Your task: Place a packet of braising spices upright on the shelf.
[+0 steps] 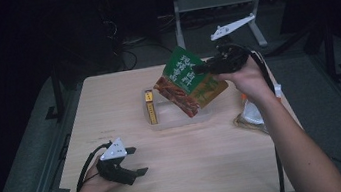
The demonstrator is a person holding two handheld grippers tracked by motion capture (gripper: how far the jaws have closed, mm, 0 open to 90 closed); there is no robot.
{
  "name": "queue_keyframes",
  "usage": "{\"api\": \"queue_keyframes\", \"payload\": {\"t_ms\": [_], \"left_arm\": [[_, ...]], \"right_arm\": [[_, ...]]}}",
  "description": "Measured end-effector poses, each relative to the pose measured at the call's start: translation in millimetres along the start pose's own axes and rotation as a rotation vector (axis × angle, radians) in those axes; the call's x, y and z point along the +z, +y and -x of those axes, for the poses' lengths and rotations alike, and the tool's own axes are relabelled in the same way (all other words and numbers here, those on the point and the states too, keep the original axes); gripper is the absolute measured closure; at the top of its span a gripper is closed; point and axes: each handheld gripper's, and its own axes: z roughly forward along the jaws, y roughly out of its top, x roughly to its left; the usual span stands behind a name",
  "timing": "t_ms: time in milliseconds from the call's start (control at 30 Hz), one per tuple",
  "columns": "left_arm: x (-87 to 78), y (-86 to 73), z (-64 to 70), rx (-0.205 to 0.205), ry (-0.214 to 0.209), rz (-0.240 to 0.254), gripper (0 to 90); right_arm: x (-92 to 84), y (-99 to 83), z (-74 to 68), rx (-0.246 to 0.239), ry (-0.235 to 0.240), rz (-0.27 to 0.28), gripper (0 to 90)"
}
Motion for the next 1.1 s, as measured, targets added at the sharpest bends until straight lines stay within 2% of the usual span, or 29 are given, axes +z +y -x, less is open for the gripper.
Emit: {"api": "queue_keyframes", "payload": {"t_ms": [233, 400, 1100], "left_arm": [[0.0, 0.2, 0.0, 0.003, -0.003, -0.003, 16.0], [0.0, -0.1, 0.8, 0.005, -0.008, -0.011, 15.9], [2.6, 0.2, 3.0, 0.017, -0.018, -0.029, 15.9]], "right_arm": [[4.6, 8.1, 1.3, 0.002, -0.011, 0.006, 90.0], [15.6, 10.5, 2.9, 0.015, -0.016, -0.002, 90.0], [43.0, 9.4, 10.9, 0.047, -0.075, -0.04, 90.0]]}}
